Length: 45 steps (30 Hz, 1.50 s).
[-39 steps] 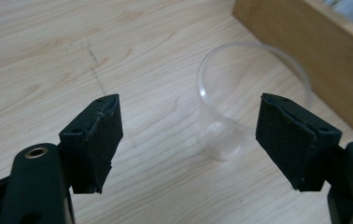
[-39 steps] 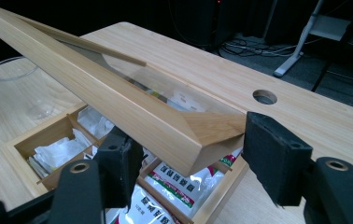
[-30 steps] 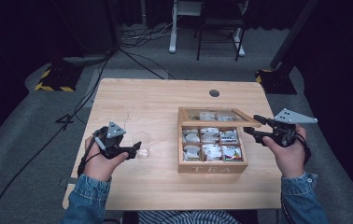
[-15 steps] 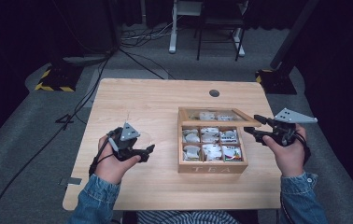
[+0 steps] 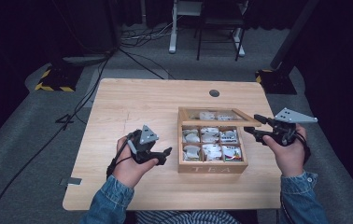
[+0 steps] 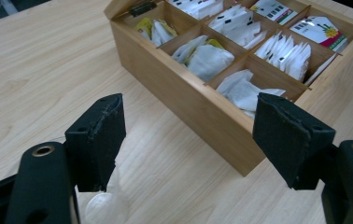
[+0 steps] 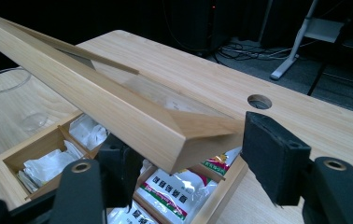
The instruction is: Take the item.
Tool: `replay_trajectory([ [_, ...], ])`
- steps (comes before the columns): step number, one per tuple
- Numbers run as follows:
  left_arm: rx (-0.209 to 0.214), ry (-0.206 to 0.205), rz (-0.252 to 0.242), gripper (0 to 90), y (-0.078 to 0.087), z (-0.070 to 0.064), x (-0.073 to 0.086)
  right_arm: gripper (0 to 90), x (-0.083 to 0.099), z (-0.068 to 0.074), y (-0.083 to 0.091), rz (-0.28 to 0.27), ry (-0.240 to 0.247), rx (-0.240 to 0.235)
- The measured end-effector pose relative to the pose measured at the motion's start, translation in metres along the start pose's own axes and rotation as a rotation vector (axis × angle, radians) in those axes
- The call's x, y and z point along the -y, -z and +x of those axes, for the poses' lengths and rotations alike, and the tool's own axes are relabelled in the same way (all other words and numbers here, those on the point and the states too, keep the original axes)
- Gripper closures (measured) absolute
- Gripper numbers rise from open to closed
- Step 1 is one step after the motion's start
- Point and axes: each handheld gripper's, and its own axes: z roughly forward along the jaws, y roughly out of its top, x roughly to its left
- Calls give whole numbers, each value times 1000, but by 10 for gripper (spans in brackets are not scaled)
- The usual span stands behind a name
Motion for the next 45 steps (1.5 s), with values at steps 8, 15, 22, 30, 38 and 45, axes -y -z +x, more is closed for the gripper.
replay_trajectory([
  [8,6,68,11,267,-17,-12,-3,392,0,-1,-1,-1,-7,-6],
  [15,28,66,1,269,-29,-25,-7,391,1,-2,-2,1,-11,-9],
  [22,61,21,21,281,-43,-40,-10,391,1,-2,-3,-2,-13,-12],
  [30,80,-20,55,328,-55,-48,-7,393,2,-3,-3,4,-12,-8],
  [38,111,-45,65,430,-72,-54,-7,394,3,-4,-5,6,-13,-11],
  [45,133,-57,67,549,-83,-54,-7,394,4,-5,-5,4,-28,-22],
])
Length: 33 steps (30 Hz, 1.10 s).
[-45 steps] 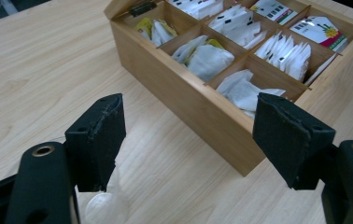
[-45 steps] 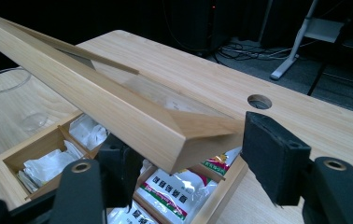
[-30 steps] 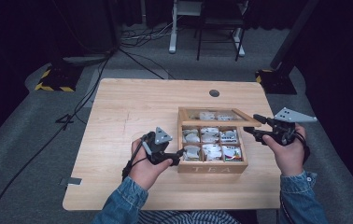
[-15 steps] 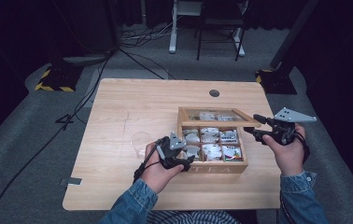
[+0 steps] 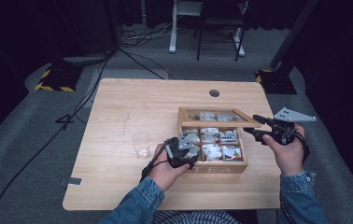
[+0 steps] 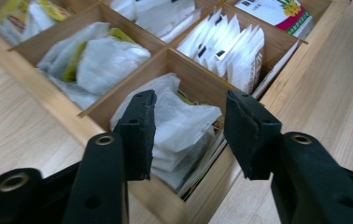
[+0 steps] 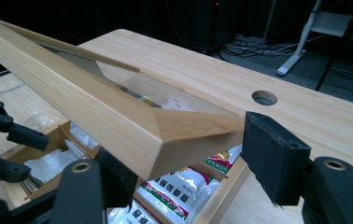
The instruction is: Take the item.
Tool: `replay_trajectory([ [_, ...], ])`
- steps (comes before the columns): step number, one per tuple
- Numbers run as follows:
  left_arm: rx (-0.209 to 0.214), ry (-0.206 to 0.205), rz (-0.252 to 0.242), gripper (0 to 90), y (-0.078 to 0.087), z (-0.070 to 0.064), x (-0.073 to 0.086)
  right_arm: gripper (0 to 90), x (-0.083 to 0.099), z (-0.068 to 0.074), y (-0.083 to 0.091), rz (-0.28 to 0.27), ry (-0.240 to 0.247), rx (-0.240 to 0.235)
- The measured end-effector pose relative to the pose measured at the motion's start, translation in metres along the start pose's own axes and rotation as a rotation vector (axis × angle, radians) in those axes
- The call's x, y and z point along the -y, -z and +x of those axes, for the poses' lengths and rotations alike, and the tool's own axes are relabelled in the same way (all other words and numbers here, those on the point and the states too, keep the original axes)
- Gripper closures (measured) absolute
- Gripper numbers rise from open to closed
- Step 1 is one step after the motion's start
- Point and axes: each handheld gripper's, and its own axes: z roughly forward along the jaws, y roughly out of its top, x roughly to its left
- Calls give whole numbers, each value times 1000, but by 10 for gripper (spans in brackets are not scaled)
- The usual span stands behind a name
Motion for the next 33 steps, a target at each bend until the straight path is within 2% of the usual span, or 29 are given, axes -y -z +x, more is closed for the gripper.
replay_trajectory([
  [5,6,0,12,611,-4,1,-2,394,0,0,-1,2,-3,-2],
  [10,-23,-27,11,670,-6,4,-1,394,1,0,-1,6,-1,-2],
  [12,-18,-19,10,675,-7,6,-1,394,1,0,-2,6,-1,-2],
  [15,-8,-30,14,705,-9,7,-2,394,1,0,-2,7,0,-3],
  [16,1,-31,17,761,-10,6,-2,394,1,0,-2,5,-1,-5],
  [17,8,-38,20,761,-10,6,-2,394,1,0,-2,5,-1,-5],
  [21,32,-49,32,886,-9,6,-2,394,1,0,-2,5,-2,-6],
  [26,35,-60,22,895,-7,5,-2,394,2,0,-2,5,-2,-7],
  [33,36,-54,-19,896,3,7,-5,394,2,0,-3,5,-2,-7],
])
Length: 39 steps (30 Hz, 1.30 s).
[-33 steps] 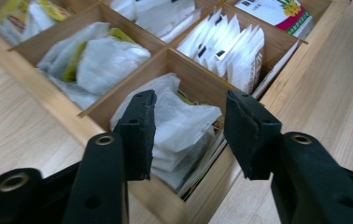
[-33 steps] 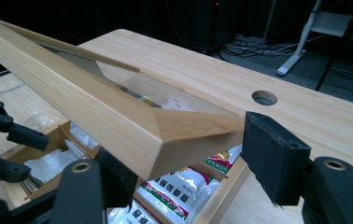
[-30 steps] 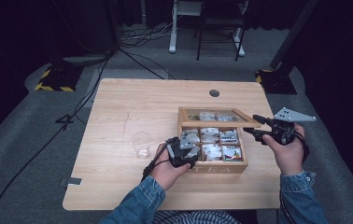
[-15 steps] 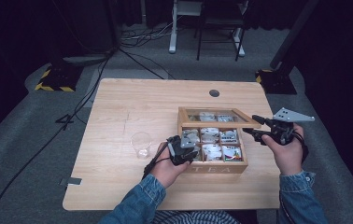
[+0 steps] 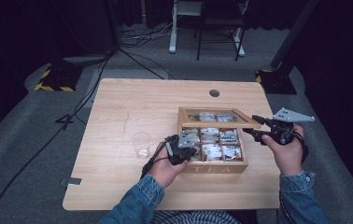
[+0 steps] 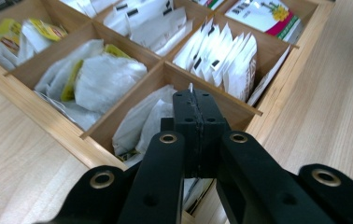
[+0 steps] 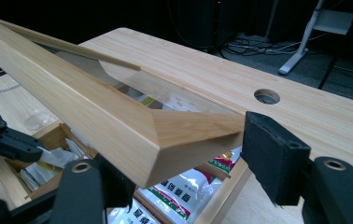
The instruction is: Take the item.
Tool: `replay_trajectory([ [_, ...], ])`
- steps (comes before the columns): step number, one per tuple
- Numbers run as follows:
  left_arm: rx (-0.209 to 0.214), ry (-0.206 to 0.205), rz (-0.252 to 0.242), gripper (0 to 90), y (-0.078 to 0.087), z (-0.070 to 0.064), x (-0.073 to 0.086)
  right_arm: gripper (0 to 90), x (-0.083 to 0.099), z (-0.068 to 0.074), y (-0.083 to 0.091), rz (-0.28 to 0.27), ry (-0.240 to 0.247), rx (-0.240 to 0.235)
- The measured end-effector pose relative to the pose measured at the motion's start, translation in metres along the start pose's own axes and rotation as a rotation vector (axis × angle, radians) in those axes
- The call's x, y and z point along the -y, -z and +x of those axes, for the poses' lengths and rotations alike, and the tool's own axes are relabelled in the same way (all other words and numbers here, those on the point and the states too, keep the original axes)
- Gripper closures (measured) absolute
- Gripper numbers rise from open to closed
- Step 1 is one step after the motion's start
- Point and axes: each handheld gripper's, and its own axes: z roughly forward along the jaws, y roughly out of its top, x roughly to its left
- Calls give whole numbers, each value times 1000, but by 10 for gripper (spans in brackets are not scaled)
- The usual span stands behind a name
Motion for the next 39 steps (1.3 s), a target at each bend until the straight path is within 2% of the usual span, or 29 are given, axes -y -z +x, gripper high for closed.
replay_trajectory([
  [5,-7,-13,-34,896,6,0,-2,394,0,0,0,0,-1,-1],
  [19,-9,-21,-66,895,25,-1,-10,393,0,0,0,0,-2,-1],
  [27,0,-22,-67,895,32,0,-13,392,0,0,0,-1,-1,-1],
  [30,19,-20,-52,895,34,0,-13,392,0,0,0,0,-1,0],
  [35,15,-33,-48,895,40,1,-14,392,0,0,0,1,0,0],
  [39,9,-27,-59,895,47,3,-14,392,1,-1,0,2,1,3],
])
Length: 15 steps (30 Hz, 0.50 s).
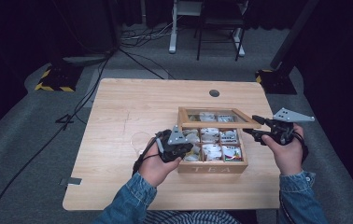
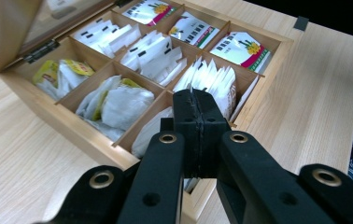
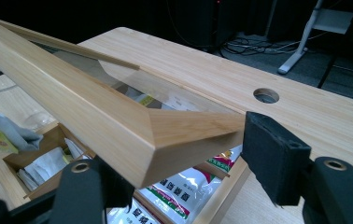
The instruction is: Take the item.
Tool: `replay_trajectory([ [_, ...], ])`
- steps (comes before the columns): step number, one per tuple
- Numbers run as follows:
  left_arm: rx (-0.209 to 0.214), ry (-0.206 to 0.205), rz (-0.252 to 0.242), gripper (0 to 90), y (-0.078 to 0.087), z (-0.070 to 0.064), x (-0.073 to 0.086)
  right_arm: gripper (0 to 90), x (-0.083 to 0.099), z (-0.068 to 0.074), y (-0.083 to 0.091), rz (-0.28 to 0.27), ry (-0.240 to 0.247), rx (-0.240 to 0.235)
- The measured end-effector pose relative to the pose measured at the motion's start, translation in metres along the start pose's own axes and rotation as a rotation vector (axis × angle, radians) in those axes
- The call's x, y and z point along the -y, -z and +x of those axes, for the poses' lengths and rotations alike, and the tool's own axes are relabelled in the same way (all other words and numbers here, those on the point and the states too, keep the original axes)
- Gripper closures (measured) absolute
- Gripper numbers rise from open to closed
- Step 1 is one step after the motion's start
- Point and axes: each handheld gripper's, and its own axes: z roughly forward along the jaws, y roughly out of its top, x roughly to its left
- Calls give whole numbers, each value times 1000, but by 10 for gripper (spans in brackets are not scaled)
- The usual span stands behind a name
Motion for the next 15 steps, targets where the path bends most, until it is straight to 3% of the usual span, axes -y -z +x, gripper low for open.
replay_trajectory([
  [15,-50,32,-29,893,40,17,7,391,0,-1,-3,1,-2,-5],
])
